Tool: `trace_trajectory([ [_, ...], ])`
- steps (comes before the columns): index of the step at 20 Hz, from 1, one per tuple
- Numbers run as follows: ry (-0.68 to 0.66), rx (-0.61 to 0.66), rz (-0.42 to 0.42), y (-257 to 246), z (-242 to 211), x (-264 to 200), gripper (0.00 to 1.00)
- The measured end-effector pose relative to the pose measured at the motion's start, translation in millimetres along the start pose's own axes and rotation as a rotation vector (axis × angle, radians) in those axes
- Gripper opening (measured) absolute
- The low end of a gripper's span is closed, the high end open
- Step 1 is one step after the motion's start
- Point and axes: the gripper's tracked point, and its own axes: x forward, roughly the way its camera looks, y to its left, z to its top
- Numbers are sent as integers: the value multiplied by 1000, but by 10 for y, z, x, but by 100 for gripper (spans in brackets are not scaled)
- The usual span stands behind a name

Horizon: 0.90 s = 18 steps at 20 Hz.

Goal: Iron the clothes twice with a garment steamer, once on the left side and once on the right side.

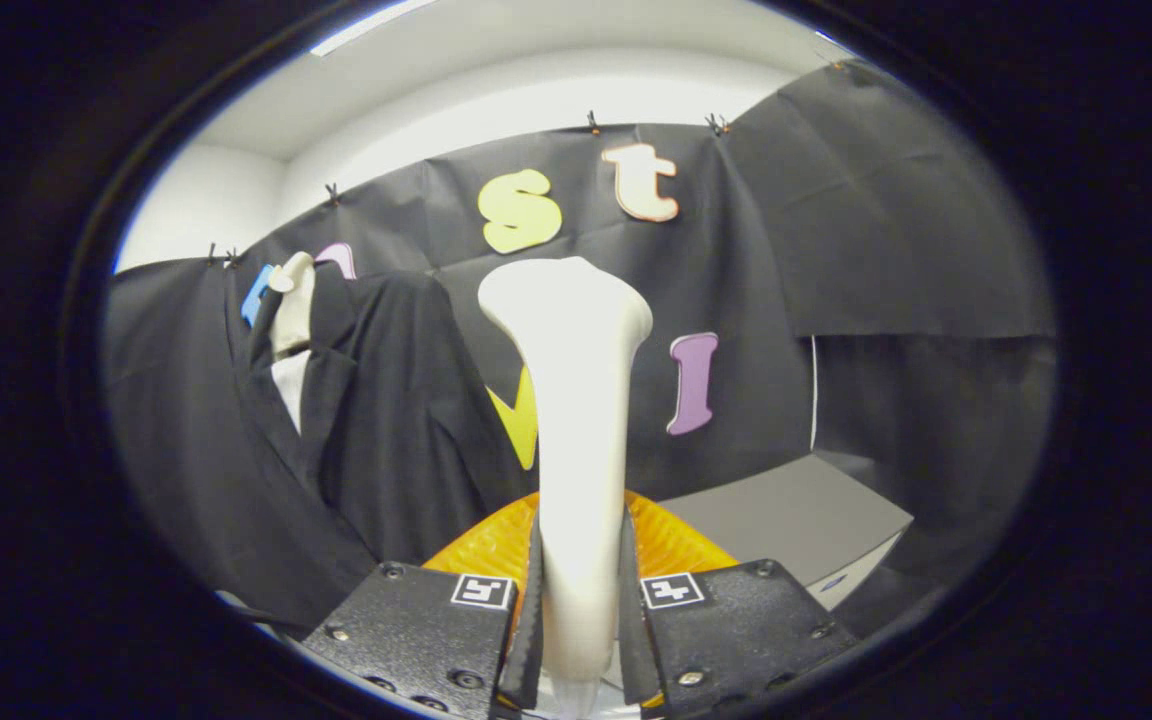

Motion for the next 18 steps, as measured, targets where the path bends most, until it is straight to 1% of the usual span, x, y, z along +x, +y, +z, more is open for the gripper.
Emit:
trace_trajectory([
  [6,-105,-50,-13,913,365,-71,34],
  [10,-137,-77,-25,1347,505,18,34],
  [13,-157,-110,-29,1560,598,145,34],
  [18,-133,-130,-12,1814,579,405,34],
])
